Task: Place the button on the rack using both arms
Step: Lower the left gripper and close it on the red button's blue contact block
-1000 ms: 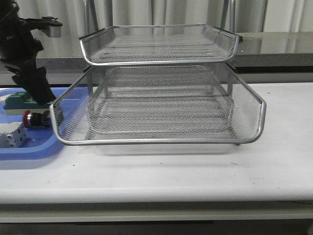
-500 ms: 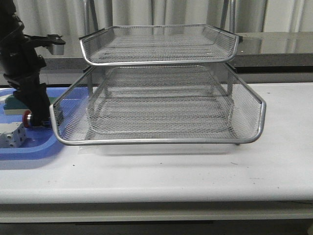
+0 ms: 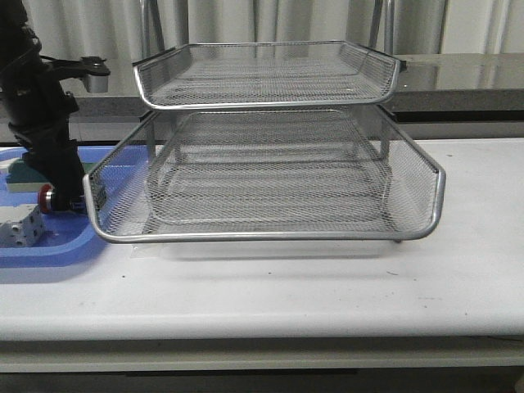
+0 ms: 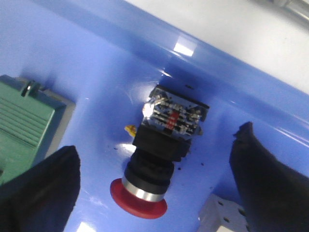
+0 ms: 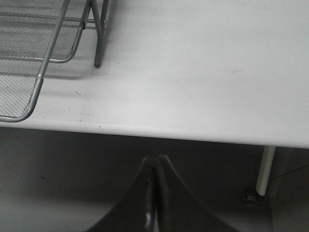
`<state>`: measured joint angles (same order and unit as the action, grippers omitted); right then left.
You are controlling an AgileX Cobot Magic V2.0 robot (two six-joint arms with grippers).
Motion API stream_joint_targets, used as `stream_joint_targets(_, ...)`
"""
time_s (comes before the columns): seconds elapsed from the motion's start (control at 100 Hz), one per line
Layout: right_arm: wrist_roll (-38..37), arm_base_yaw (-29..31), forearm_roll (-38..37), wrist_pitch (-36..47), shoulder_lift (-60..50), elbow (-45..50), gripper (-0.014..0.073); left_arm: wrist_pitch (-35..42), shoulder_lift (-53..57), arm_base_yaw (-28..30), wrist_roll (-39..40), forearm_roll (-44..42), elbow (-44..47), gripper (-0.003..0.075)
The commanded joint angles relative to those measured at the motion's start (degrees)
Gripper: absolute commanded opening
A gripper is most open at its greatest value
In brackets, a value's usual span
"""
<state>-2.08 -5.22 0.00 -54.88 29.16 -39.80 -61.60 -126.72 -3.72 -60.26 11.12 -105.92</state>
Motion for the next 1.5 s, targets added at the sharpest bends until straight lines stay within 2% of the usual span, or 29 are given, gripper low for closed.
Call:
stream_joint_targets(0.0, 0.0, 0.2, -1.0, 3.4, 0.2, -2.0, -0.0068, 1.6, 3.2, -0.3, -0.4, 0.8, -1.8, 0.0596)
stream_joint_targets(0.97, 0.0, 0.2, -1.0, 3.4, 0.2, -2.0, -0.0068, 2.9, -0.4, -1.2, -1.8, 1.9, -1.8, 0.0582)
stream_joint_targets(1.11, 0.0, 0.2, -1.0, 3.4, 0.2, -2.0, -0.0068, 2.8, -0.5, -1.2, -1.8, 1.6, -1.8, 0.0469)
stream_joint_targets(1.37, 0.0, 0.2, -1.0, 3.4, 0.2, -2.0, -0.0068, 1.3, -0.5, -1.2, -1.8, -1.4, -1.8, 0.0151)
stream_joint_targets(1.49, 0.0, 0.2, -1.0, 3.4, 0.2, -2.0, -0.0068, 1.3, -0.2, -1.2, -1.8, -1.8, -1.8, 0.0075)
